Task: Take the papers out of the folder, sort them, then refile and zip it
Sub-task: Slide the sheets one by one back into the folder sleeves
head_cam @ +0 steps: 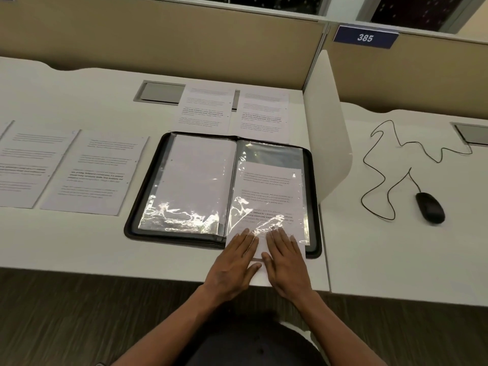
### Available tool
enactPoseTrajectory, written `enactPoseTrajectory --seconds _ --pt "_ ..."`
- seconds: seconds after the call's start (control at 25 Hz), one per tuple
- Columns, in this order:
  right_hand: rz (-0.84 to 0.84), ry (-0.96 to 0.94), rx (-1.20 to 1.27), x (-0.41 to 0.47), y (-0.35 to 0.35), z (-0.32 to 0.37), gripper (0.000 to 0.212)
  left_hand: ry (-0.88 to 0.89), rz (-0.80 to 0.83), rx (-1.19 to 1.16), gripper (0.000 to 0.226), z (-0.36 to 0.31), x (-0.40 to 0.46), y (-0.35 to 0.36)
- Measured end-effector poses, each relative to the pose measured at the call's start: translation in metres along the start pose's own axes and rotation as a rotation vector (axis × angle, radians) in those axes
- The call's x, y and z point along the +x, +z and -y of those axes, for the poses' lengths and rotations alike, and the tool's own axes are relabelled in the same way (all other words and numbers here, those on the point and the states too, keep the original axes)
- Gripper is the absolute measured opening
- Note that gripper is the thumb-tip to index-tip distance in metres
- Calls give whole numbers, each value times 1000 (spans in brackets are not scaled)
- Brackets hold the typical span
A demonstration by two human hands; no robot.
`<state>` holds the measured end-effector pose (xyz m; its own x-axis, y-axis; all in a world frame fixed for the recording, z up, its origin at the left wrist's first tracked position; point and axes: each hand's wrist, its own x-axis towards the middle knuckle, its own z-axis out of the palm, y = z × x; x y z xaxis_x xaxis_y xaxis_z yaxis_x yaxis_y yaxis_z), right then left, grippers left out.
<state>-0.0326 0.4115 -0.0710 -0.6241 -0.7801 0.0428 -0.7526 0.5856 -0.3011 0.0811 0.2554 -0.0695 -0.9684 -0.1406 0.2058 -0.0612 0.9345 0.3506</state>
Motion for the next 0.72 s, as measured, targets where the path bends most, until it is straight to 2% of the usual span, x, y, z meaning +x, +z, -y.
enactPoseTrajectory --seconds 0.12,0.28,0.44,0.72 --pt "17 -3 8 12 -4 -3 63 -3 -57 52 53 -4 -1 -1" --pt "-123 -8 46 0 -7 -3 51 -59 18 55 62 -5 4 0" --pt "16 -45 -24 -2 -9 -7 61 -104 66 99 63 -11 7 0" --pt "137 -28 -51 -2 -16 -17 67 -197 122 126 69 -25 6 6"
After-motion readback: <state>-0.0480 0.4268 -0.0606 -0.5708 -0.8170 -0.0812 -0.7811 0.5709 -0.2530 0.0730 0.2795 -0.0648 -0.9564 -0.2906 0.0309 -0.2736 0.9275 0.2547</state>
